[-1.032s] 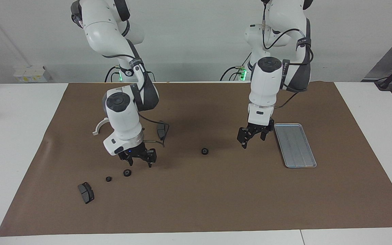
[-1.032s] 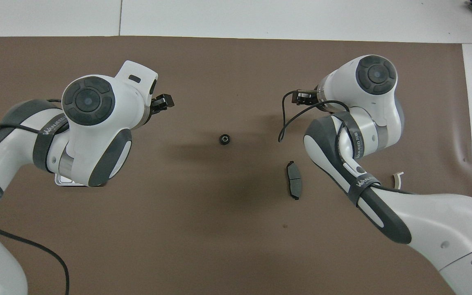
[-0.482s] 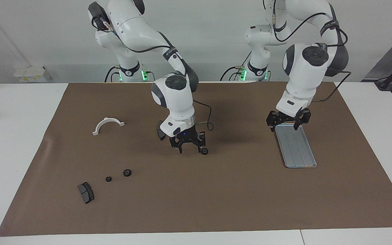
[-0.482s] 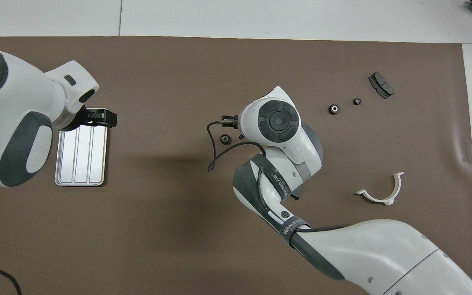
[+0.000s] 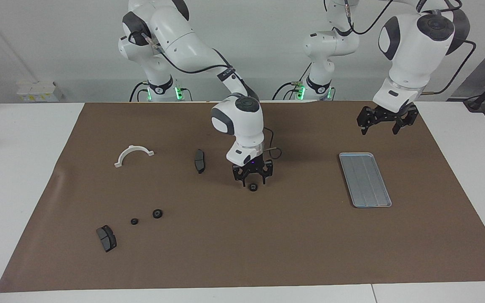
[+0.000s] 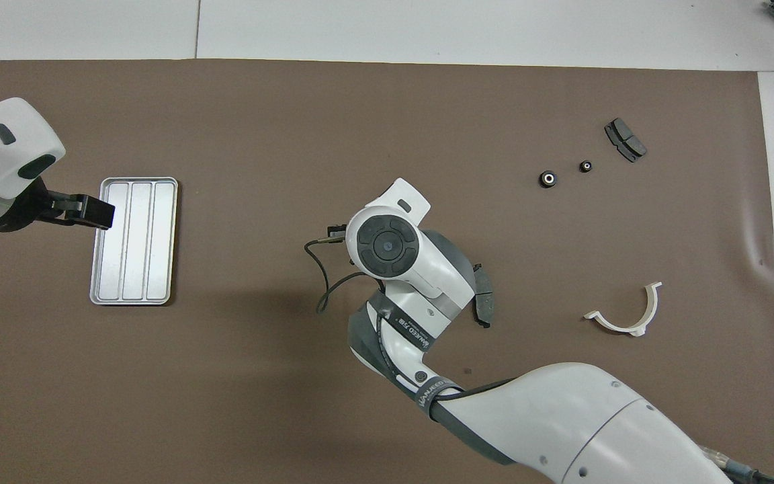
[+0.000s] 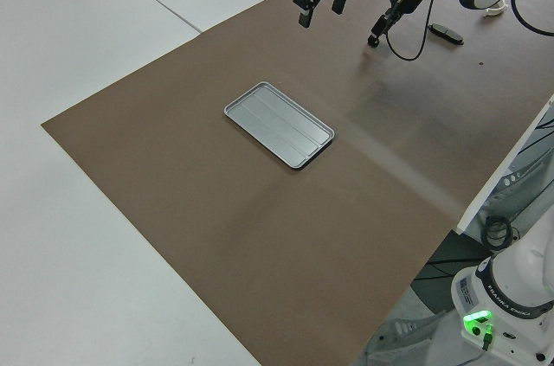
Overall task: Place bearing gear from tray to pile
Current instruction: 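Withdraw the left gripper while the right gripper grasps the mid-mat gear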
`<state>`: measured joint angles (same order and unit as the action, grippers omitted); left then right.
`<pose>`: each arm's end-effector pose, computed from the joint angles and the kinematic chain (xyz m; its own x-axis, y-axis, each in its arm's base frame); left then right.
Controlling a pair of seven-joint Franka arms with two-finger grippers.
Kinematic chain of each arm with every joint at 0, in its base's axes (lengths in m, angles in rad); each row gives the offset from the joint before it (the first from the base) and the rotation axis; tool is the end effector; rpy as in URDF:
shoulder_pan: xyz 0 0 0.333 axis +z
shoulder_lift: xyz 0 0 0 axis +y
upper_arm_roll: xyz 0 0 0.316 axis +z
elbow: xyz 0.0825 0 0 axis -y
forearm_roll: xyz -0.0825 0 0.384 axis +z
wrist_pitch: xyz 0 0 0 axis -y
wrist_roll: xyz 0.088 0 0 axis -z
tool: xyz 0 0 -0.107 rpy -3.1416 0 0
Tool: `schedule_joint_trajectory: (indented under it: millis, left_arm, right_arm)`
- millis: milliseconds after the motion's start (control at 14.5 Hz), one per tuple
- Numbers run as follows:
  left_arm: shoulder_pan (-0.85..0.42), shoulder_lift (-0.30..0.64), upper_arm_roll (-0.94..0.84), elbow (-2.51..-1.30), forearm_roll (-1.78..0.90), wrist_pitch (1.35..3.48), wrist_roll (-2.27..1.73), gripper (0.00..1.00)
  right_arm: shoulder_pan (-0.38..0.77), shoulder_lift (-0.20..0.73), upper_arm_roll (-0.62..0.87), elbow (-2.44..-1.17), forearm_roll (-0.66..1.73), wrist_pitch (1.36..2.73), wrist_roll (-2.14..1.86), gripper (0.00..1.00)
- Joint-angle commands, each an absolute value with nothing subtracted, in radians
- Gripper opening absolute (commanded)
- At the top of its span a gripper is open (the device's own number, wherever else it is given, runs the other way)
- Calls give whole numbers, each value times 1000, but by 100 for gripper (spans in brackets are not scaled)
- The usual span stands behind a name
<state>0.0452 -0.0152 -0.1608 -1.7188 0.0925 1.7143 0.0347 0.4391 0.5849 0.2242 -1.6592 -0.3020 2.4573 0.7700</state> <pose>0.5557 -0.0564 0.5754 0.9867 -0.1626 0.0066 -0.1613 -0.9824 -0.0943 0.5675 0.4166 0.2984 0.9697 0.0448 0.2400 0.0637 -0.9954 -0.0715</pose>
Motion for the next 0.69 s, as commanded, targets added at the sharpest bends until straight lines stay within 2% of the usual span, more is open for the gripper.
schedule_joint_trajectory:
  millis: [0,206,344,619]
  left_arm:
    - [58,-5,-143,-1631,25,1619,83,100]
    - [-84,-37,7,-1655,12,1601,81,100]
    - [-74,-52,2,-1693,3,1621,83,100]
    - [-58,-57,-2,-1684,-46,1617,86,100]
  right_arm:
    - [440,589,222,-1666,-333,2477,799,76]
    - [427,589,222,-1670,-356,2479,792,71]
    - [419,591,222,-1671,-376,2482,787,67]
    - [419,592,222,-1671,-377,2488,787,63]
